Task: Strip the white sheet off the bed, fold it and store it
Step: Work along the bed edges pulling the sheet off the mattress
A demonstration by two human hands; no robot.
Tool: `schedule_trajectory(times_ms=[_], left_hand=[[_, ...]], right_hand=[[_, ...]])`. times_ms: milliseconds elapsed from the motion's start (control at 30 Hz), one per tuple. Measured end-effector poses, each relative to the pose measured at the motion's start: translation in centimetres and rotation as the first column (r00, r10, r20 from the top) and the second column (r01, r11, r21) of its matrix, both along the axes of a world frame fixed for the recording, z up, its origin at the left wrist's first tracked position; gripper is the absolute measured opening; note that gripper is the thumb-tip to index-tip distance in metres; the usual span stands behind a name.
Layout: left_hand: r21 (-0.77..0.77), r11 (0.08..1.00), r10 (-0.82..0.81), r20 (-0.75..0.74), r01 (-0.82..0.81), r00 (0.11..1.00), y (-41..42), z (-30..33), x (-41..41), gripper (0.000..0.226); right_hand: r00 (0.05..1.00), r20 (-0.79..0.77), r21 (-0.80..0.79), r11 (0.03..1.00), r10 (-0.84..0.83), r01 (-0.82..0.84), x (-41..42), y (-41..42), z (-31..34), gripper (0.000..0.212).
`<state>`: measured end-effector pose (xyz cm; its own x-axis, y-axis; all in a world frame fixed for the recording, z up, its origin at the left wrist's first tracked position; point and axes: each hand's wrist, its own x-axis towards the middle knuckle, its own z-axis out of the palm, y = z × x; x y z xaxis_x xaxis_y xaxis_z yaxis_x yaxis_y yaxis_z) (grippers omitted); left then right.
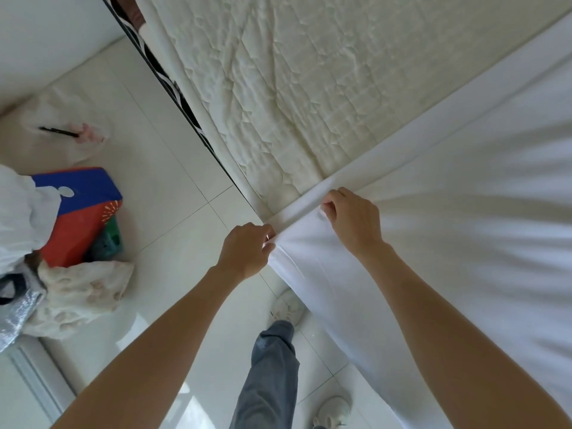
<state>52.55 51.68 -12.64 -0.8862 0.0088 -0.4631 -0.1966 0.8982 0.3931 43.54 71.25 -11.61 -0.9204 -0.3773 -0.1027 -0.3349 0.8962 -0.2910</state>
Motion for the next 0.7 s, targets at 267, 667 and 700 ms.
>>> schedule_trajectory(times_ms=[267, 667, 700], left_hand=[[-0.066, 0.998, -0.023, -0.031, 0.021, 0.999, -1.1, -0.5, -1.4, 0.019], [0.158, 0.986, 0.083, -0.215, -0.049, 0.973, -0.5, 1.3, 3.6, 0.034], [0.186, 0.982, 0.065, -0.218, -0.024, 0.974, -0.4, 1.5, 4.5, 0.034]], right_hand=[[0.991, 0.065, -0.036, 0.992, -0.115, 0.117, -0.9, -2.6, -0.2, 0.012], [0.995, 0.098, -0.097, 0.995, -0.025, 0.035, 10.4, 2.1, 0.2, 0.029], [0.992, 0.117, -0.076, 0.996, -0.044, 0.053, 12.3, 2.6, 0.0, 0.028]])
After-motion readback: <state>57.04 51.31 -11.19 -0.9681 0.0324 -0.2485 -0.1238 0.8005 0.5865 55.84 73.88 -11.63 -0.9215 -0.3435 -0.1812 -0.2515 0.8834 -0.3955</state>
